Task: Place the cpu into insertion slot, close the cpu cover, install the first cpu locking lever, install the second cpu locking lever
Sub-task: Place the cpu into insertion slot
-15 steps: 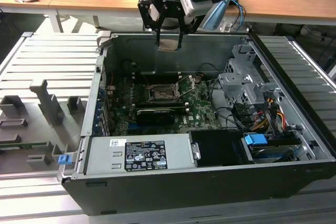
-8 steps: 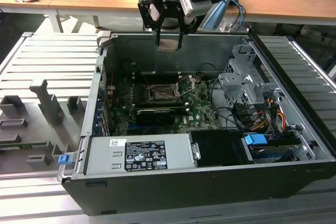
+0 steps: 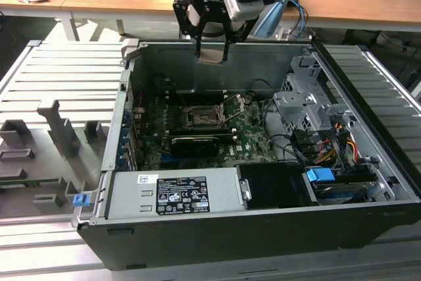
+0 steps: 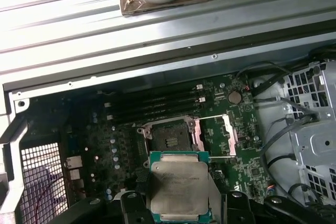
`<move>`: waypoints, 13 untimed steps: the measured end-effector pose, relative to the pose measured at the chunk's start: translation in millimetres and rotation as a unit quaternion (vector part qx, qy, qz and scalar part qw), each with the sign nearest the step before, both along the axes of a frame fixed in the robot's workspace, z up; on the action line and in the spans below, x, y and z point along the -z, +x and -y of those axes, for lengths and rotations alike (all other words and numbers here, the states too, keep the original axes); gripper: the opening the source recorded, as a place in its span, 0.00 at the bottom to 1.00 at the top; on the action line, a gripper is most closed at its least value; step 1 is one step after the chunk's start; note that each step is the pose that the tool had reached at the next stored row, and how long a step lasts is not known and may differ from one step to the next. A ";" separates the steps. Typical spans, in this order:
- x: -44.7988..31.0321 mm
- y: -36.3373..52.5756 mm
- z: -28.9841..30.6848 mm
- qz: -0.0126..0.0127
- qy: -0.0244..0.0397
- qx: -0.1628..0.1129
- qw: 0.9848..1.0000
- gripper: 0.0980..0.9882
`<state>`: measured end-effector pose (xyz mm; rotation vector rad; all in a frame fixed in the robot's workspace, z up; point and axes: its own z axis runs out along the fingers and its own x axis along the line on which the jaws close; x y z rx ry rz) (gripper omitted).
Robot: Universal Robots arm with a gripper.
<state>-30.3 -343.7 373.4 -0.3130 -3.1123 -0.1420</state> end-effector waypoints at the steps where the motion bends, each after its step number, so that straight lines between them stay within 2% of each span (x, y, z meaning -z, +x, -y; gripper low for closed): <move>1: 0.0 0.0 0.0 0.000 0.000 0.002 1.000 0.48; 13: 0.4 0.0 0.0 0.000 0.000 0.028 1.000 0.48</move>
